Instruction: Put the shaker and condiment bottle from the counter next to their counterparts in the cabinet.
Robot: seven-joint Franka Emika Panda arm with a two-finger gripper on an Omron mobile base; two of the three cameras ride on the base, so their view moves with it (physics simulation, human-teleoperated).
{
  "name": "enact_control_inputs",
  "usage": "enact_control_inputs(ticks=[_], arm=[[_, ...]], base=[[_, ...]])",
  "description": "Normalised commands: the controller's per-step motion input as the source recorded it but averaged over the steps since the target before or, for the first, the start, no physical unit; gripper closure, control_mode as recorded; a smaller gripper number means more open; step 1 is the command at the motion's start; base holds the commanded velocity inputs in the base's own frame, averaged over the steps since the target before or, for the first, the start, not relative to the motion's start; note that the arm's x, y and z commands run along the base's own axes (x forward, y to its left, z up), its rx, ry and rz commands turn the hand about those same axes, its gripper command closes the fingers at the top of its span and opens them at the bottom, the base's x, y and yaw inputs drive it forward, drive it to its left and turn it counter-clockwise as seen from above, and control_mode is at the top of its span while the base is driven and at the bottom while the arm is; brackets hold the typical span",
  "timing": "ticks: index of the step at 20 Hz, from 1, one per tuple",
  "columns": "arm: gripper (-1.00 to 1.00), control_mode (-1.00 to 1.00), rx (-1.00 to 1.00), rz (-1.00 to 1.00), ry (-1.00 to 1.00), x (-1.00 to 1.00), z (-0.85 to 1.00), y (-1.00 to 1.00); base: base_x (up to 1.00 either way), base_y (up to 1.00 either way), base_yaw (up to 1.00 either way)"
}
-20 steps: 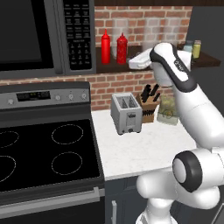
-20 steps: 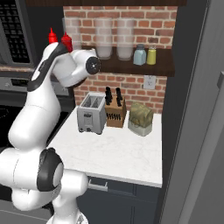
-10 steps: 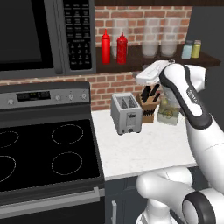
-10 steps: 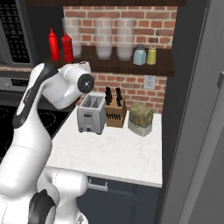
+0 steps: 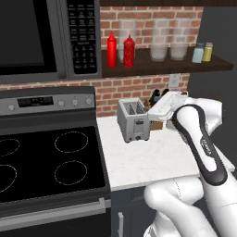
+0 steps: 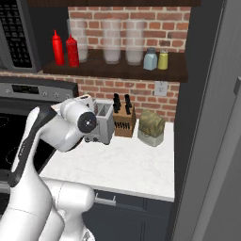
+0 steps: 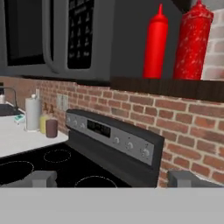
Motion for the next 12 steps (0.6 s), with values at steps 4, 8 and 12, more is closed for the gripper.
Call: enact_control_inputs(ticks=[4, 8, 12], arm=[[-1.0, -1.0, -0.08, 0.0, 0.13, -0.54, -1.0, 0.0], [-1.0, -1.0, -0.03, 0.0, 0.05, -0.24, -0.55, 0.0], [-1.0, -1.0, 0.0, 0.0, 0.0, 0.0, 0.0, 0.0]], base=[[0.0, 0.0, 0.0], [0.0, 0.0, 0.0], [0.0, 0.0, 0.0]])
